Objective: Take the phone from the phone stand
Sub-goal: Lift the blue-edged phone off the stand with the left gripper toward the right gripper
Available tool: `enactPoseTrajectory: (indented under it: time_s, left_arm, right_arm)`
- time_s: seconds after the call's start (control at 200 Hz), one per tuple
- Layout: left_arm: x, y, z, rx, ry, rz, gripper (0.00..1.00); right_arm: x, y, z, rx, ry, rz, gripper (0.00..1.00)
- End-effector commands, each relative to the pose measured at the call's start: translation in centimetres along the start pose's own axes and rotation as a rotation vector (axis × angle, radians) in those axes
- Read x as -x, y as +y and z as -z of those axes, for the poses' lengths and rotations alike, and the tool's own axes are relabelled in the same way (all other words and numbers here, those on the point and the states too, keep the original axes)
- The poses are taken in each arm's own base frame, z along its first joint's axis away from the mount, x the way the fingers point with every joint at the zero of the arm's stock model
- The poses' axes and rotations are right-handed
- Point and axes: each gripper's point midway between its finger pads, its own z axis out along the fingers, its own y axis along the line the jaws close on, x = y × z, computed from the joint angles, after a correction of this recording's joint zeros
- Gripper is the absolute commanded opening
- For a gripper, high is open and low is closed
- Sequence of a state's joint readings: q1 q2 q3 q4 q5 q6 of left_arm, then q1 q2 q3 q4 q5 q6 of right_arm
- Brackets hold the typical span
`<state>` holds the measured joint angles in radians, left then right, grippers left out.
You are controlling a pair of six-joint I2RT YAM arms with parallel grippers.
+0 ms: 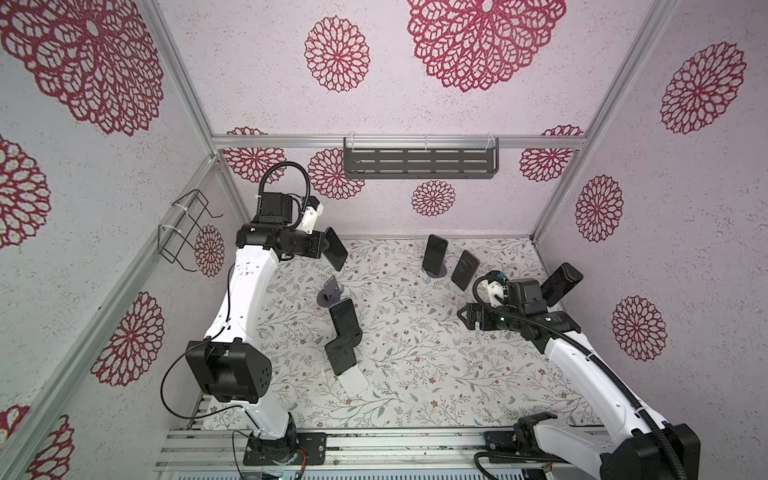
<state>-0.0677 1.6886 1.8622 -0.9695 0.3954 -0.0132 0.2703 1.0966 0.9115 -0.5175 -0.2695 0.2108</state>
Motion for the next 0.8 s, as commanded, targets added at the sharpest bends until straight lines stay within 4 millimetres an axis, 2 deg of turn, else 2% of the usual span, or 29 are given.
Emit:
enactPoseTrajectory:
  time_s: [0.0, 0.15, 0.295, 0.42, 0.615, 0.796]
  left_arm:
    - [2.8, -3.0, 3.1, -0.087, -0.120, 0.159, 0.00]
    - [3.0, -6.7, 4.2, -0.251, -0.148, 0.246, 0.00]
    - [1.2, -10.4, 3.1, -0.444, -0.101, 0.327, 0.00]
    - [-0.6, -13.8, 2.1, -0.608, -0.013, 0.334, 0.00]
    - [-3.6, -16.1, 0.1, -0.687, 0.088, 0.326, 0.00]
    - [-5.8, -17.6, -1.1, -0.729, 0.165, 0.287, 0.00]
  right_arm:
    - [2.4, 1.9, 1.6, 0.026, -0.048, 0.057, 0.97]
    - [4.4, 3.7, 2.5, 0.033, -0.048, 0.153, 0.96]
    - [5.6, 5.4, 3.0, 0.038, -0.023, 0.282, 0.96]
    - [5.9, 7.8, 2.9, 0.091, -0.003, 0.463, 0.95]
    - [5.5, 13.8, 2.4, 0.254, -0.025, 0.765, 0.95]
    - [6.0, 17.1, 1.0, 0.312, -0.018, 0.887, 0.99]
